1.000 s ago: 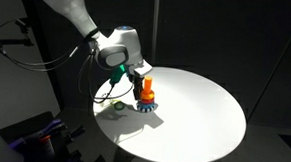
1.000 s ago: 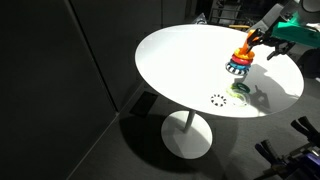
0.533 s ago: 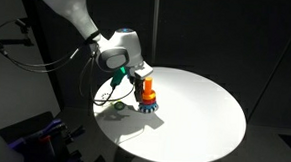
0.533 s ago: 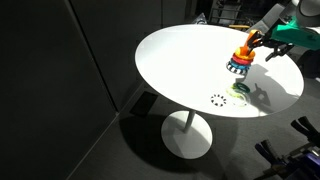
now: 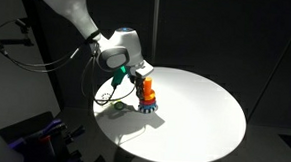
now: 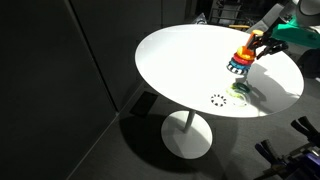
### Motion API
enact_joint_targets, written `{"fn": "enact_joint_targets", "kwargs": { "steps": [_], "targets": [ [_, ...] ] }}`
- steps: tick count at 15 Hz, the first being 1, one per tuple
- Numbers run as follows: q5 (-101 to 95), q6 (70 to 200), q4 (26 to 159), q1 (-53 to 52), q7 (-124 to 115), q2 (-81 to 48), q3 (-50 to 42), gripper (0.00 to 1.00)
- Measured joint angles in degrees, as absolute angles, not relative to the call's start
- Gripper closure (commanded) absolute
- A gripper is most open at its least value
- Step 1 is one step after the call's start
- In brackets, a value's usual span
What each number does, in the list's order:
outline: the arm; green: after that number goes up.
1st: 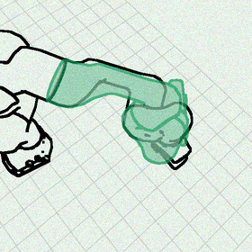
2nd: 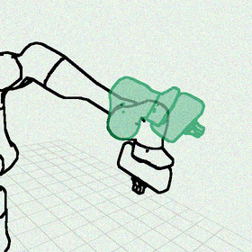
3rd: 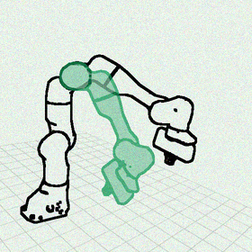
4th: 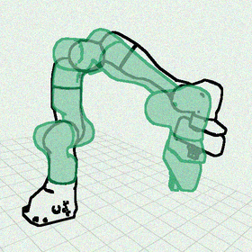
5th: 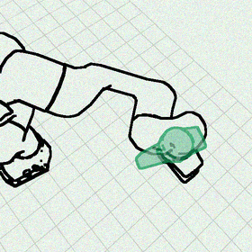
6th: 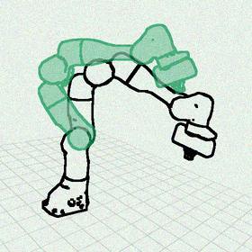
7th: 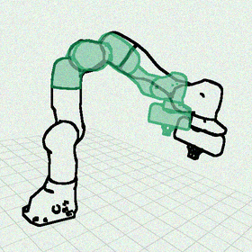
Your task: Put the yellow ring on the table
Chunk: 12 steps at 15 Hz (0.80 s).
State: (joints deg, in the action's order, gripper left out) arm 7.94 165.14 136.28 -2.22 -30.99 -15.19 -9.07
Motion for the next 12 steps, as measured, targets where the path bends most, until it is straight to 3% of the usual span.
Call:
{"fn": "enact_joint_targets", "kwargs": {
  "steps": [11,12],
  "targets": [
    [8.0,163.9,136.2,-1.8,-29.1,-13.6,-9.0,0.98],
    [8.0,163.3,136.2,-1.8,-29.0,-13.1,-8.9,0.94]
  ]
}}
